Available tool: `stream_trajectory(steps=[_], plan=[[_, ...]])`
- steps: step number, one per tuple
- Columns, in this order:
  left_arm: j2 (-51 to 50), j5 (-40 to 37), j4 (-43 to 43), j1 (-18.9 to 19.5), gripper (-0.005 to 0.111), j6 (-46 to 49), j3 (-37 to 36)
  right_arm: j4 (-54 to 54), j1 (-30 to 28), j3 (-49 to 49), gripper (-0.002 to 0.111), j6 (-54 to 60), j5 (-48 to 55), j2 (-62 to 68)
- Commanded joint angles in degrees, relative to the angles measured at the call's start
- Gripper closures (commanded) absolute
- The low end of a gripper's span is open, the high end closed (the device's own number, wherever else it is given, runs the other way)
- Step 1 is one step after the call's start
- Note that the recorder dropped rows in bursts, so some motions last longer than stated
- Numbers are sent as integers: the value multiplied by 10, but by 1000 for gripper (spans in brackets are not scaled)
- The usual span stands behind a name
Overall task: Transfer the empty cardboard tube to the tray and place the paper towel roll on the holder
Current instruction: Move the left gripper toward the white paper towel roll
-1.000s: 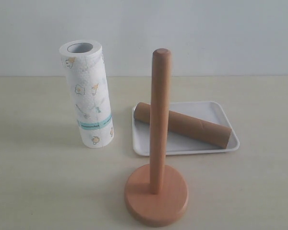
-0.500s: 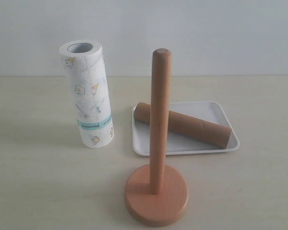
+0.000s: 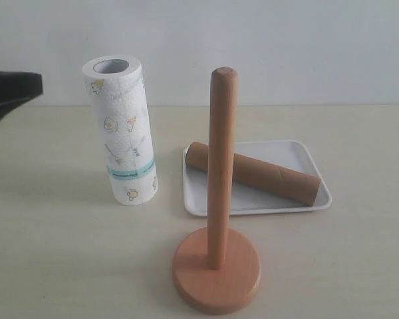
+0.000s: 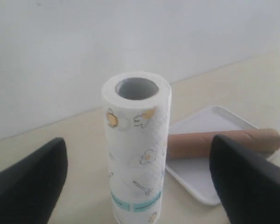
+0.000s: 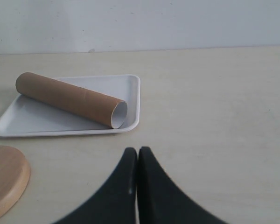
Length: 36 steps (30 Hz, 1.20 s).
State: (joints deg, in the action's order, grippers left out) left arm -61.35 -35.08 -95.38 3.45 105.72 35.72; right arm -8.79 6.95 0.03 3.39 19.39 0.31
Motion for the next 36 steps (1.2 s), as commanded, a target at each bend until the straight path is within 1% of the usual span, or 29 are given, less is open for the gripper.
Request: stream_trajectory(steps=[1, 11, 16, 21, 31, 34, 36], plan=[[-49, -43, -46, -2, 29, 88, -16, 4, -1, 0, 108, 2, -5, -3], [-186, -119, -46, -2, 29, 132, -16, 4, -1, 0, 108, 2, -5, -3], [-233, -113, -46, -2, 29, 136, -4, 4, -1, 0, 108, 2, -5, -3], [-252, -110, -46, -1, 29, 140, 2, 4, -1, 0, 108, 2, -5, -3], [-261, -110, -46, -1, 29, 147, 53, 4, -1, 0, 108, 2, -5, -3], [-261, -110, -46, -1, 24, 154, 69, 4, -1, 0, 108, 2, -5, -3], [-264, -110, -46, -1, 18, 154, 79, 4, -1, 0, 108, 2, -5, -3]])
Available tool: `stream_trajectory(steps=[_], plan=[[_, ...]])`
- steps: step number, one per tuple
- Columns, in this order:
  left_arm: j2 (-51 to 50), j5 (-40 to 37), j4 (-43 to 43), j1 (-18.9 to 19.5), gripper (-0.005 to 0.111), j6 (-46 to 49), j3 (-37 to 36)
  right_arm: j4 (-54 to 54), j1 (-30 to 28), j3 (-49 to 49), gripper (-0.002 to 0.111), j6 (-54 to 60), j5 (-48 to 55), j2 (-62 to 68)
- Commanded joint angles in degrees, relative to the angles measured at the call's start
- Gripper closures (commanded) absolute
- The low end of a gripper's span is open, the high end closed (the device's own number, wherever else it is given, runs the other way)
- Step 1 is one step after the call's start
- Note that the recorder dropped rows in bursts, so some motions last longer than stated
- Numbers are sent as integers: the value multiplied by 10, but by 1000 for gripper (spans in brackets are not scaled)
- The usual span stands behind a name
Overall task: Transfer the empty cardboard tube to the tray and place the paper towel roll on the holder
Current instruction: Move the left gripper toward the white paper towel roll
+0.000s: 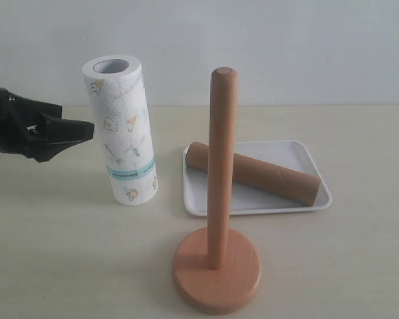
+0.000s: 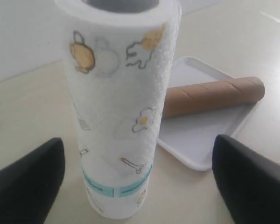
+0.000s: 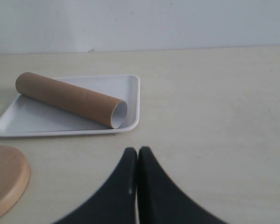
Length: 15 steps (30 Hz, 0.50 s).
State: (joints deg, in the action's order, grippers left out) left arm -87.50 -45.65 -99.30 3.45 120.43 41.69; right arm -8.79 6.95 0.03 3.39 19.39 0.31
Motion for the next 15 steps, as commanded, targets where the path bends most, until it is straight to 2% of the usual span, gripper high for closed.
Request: stream_trajectory(steps=[1, 5, 11, 15], plan=[[-5, -5, -6, -1, 15, 6, 23, 4, -1, 0, 108, 2, -5, -3], [-30, -22, -6, -1, 8, 11, 37, 4, -1, 0, 108, 2, -5, -3], [-83, -30, -6, -1, 7, 15, 65, 4, -1, 0, 108, 2, -5, -3], [-116, -77, -6, -1, 7, 15, 86, 4, -1, 0, 108, 2, -5, -3]])
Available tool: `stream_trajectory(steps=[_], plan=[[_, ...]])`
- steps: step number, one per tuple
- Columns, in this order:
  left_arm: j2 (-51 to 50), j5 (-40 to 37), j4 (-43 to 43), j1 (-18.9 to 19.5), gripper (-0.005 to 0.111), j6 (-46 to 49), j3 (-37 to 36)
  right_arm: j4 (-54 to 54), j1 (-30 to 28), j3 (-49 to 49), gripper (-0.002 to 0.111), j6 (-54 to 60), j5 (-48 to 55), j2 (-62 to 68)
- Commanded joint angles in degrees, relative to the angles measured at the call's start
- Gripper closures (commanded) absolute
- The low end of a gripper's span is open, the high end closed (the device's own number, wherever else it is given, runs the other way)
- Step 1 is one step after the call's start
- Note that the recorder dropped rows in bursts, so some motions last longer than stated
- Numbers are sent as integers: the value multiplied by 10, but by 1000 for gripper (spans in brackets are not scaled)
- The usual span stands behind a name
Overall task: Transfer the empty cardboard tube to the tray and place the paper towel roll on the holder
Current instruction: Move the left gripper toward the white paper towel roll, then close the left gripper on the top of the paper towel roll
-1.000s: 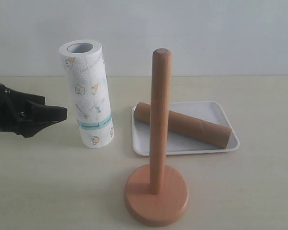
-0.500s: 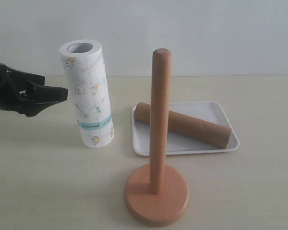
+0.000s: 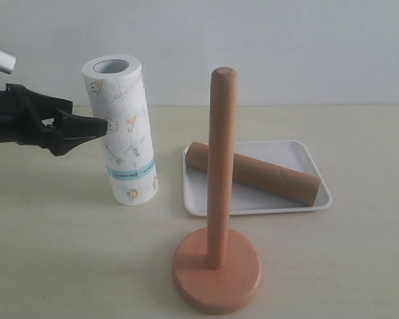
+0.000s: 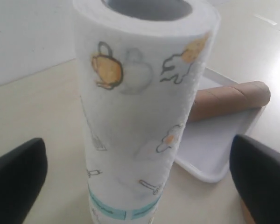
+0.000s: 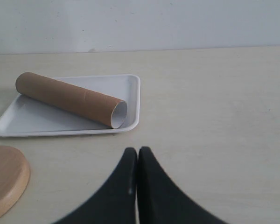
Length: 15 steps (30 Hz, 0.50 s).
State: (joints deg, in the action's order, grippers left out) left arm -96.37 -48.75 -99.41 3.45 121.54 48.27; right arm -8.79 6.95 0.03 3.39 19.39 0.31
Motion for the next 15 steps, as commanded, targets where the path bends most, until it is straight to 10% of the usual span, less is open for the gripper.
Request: stream_trajectory(steps=[1, 15], plan=[[-32, -55, -5, -2, 7, 4, 24, 4, -1, 0, 108, 2, -5, -3], [-104, -135, -5, -2, 7, 4, 75, 4, -1, 0, 108, 2, -5, -3]])
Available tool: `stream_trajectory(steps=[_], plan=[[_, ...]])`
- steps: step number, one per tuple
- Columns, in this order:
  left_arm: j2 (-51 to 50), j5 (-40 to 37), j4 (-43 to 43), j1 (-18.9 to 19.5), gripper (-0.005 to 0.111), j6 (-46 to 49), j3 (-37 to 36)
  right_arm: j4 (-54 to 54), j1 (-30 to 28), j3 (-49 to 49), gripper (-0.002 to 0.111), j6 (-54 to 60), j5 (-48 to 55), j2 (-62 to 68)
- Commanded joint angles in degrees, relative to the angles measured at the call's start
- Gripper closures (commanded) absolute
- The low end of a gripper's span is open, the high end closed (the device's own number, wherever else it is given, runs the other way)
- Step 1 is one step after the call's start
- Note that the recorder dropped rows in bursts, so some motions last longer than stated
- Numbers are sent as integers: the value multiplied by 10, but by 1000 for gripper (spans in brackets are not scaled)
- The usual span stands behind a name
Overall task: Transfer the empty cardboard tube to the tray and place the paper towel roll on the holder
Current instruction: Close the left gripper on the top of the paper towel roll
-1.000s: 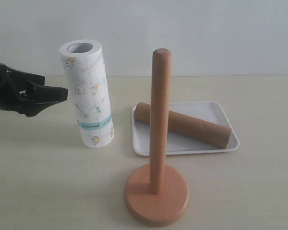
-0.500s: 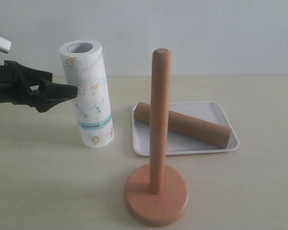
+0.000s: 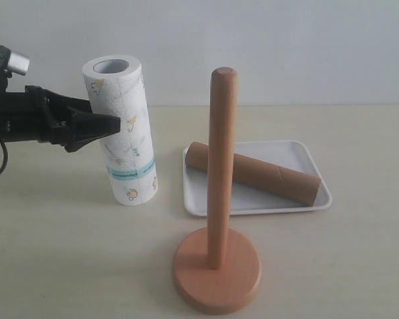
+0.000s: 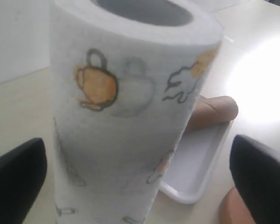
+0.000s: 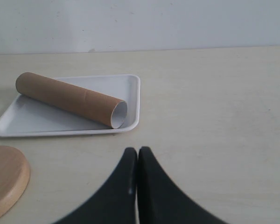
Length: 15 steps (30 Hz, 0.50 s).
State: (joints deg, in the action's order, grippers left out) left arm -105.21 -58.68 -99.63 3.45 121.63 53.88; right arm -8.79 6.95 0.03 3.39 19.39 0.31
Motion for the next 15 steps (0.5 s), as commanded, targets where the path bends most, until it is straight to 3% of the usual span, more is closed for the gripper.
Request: stream_trajectory(steps=[1, 8, 15], plan=[[-20, -37, -3, -5, 7, 3, 23, 4, -1, 0, 108, 2, -5, -3], [-67, -5, -3, -34, 7, 3, 77, 4, -1, 0, 108, 2, -5, -3], [-94, 12, -3, -35, 7, 3, 111, 4, -1, 0, 108, 2, -5, -3]])
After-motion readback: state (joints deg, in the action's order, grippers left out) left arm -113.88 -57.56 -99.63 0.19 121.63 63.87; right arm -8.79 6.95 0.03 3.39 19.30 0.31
